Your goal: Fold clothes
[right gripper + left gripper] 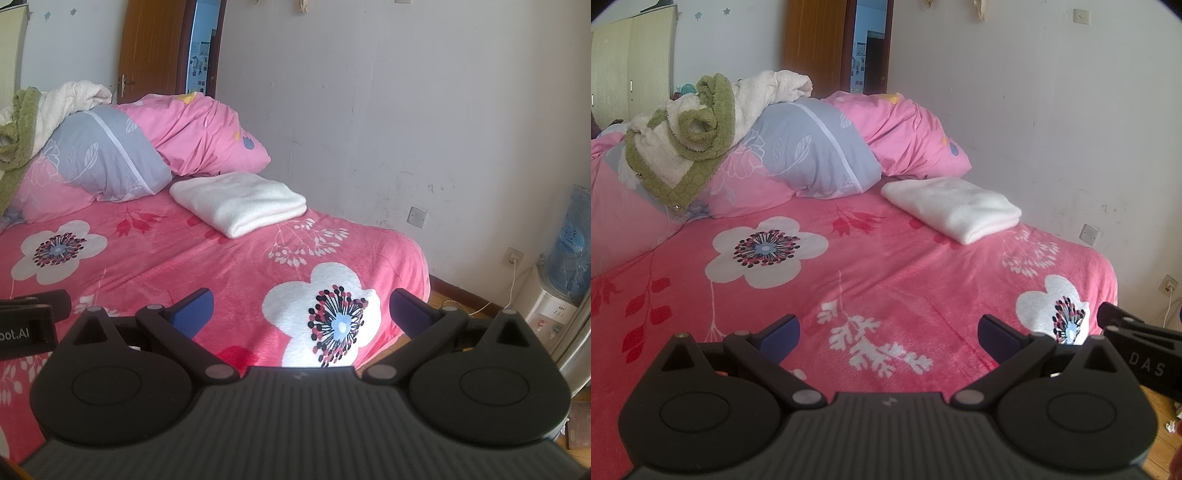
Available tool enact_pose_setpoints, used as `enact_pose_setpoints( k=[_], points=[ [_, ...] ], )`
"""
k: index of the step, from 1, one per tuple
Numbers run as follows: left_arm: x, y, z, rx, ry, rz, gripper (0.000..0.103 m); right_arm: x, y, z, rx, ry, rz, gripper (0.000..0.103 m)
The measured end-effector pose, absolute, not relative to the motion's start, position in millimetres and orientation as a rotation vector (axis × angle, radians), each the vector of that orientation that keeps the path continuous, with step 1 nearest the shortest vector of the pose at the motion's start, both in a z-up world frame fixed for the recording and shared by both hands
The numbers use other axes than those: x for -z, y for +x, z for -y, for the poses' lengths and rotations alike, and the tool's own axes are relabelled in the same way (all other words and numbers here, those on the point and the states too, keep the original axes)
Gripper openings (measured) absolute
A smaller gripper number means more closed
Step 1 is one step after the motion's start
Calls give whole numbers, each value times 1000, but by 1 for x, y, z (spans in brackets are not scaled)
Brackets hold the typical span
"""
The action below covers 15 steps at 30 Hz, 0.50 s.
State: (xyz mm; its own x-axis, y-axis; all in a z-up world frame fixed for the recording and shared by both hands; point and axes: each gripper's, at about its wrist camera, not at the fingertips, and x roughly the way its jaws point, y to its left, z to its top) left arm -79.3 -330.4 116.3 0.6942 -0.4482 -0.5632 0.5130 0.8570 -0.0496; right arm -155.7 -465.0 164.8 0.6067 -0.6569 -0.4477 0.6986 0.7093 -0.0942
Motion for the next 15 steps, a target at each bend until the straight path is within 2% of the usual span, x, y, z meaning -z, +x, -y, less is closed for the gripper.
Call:
enact_pose_setpoints(
  k=[15],
  points=[
    [-116, -80, 329, 537, 111, -601, 103, -164, -156, 464, 782, 91, -481, 102]
  ],
)
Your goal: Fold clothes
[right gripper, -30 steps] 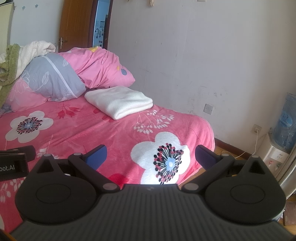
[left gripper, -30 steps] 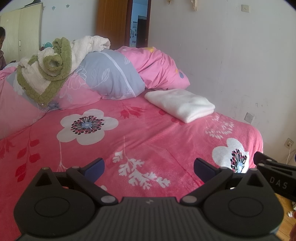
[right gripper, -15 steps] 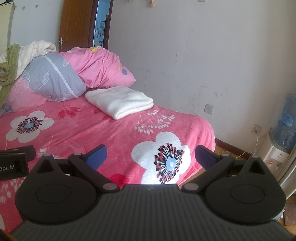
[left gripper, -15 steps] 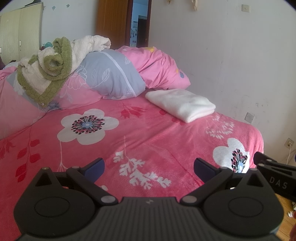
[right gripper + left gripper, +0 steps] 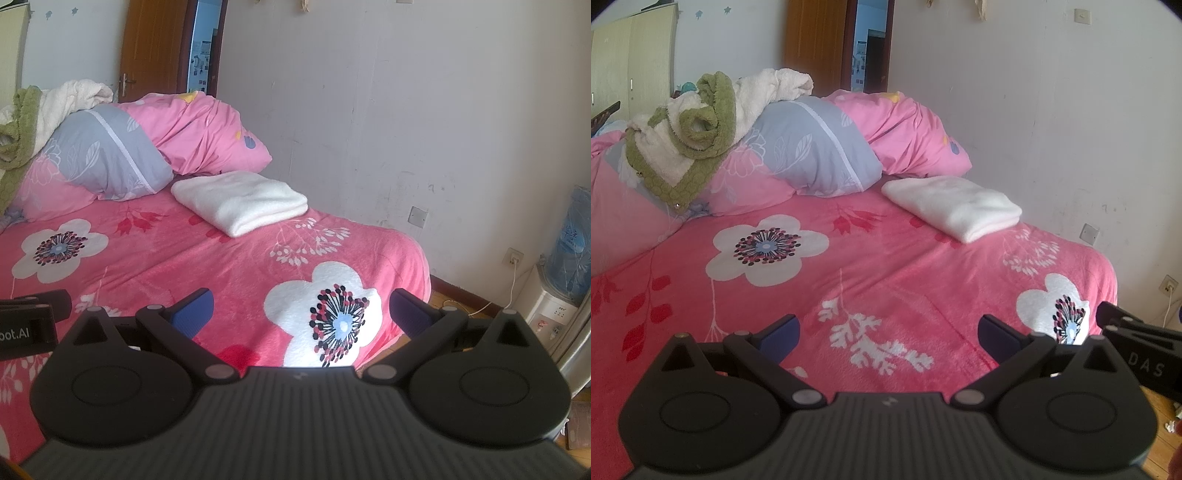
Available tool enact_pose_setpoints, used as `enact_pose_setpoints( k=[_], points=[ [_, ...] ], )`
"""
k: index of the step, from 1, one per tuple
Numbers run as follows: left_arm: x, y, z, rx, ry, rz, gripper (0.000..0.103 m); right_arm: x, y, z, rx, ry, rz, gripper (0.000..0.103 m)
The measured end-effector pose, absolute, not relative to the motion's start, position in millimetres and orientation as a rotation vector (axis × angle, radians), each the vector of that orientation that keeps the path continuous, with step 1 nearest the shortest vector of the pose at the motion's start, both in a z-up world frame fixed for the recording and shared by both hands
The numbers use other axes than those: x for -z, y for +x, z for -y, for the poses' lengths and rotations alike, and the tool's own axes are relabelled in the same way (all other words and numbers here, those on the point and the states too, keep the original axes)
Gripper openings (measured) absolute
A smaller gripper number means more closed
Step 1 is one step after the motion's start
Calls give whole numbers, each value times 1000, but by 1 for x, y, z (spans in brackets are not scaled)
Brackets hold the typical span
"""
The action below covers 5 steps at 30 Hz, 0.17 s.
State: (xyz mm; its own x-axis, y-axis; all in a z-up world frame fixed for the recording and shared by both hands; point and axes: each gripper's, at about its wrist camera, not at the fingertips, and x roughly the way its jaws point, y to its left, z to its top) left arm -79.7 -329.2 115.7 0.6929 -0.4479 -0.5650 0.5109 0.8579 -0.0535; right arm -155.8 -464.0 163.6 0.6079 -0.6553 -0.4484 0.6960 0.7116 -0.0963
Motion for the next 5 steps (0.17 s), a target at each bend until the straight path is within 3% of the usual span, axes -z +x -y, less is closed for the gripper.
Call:
enact_pose_setpoints(
  k=[5],
  points=[
    [-115, -80, 329, 538, 112, -599, 103, -163, -156, 464, 782, 92, -480, 102]
  ],
)
